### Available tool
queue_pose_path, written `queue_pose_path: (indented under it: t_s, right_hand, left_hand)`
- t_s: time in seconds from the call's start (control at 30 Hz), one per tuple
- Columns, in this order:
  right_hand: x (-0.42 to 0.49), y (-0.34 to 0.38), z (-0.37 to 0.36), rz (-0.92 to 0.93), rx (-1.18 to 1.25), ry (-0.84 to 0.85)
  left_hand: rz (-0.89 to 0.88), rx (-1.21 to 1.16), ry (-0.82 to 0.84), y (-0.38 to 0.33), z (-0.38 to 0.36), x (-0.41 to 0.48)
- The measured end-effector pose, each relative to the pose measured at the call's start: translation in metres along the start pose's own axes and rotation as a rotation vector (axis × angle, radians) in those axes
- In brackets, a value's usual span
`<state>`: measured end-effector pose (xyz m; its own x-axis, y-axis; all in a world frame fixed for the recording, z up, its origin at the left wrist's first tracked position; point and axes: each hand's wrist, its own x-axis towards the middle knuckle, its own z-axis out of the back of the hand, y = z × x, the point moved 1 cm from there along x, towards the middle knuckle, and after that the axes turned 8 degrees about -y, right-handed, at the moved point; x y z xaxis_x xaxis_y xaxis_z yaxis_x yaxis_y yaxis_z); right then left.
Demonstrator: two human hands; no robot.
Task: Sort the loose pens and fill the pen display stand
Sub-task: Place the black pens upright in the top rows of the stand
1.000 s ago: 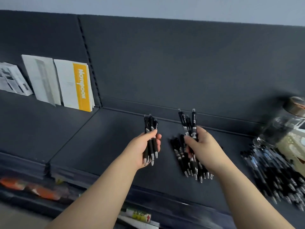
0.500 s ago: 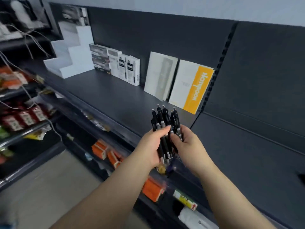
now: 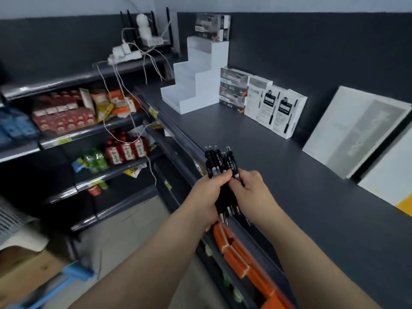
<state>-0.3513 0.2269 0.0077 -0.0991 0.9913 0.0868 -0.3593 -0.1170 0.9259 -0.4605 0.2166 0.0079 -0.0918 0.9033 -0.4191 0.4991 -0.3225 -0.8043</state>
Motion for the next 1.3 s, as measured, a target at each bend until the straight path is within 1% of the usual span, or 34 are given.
queue_pose_path:
  t_s: [0.13,0.27,0.4,0.43,0.5,0.6,0.77,0.83,0.9,1.03,1.13,1.3]
  right_hand:
    - [0.070,0.020,-0.041,0.051,0.047,0.106]
    - [0.131,0.042,-0.082,0.057,0.153,0.075]
    - [0.175,0.057,-0.128,-0.035,0.264,0.139]
    - [0.184,0.060,-0.139,-0.040,0.243,0.139]
    - [0.205,0.066,-0.159,-0.024,0.155,0.111]
    - [0.239,0.075,-0.188,-0.039,0.128,0.036]
    - [0.289,0.096,-0.229,-0.043,0.087,-0.114]
    - [0.305,0.105,-0.241,-0.056,0.103,-0.160]
    - [0.319,0.112,-0.249,-0.050,0.067,-0.219]
    - [0.341,0.119,-0.251,-0.064,0.029,-0.274]
    - [0.358,0.126,-0.244,-0.043,0.007,-0.351]
    - [0.392,0.142,-0.222,0.065,-0.014,-0.420]
  left_hand:
    - [-0.017,-0.023,-0.102,-0.053,0.025,0.048]
    - [-0.033,-0.064,-0.140,-0.106,0.060,0.090]
    - [0.003,-0.153,-0.197,-0.142,0.098,0.123]
    - [0.012,-0.171,-0.204,-0.150,0.108,0.132]
    - [0.029,-0.196,-0.208,-0.169,0.124,0.152]
    - [0.046,-0.197,-0.202,-0.199,0.150,0.188]
    - [0.079,-0.123,-0.102,-0.258,0.185,0.248]
    - [0.095,-0.106,-0.059,-0.281,0.194,0.271]
    - [0.095,-0.066,-0.019,-0.300,0.199,0.292]
    - [0.104,-0.022,0.066,-0.318,0.196,0.322]
    - [0.091,0.018,0.117,-0.330,0.188,0.338]
    - [-0.021,0.030,0.105,-0.352,0.169,0.359]
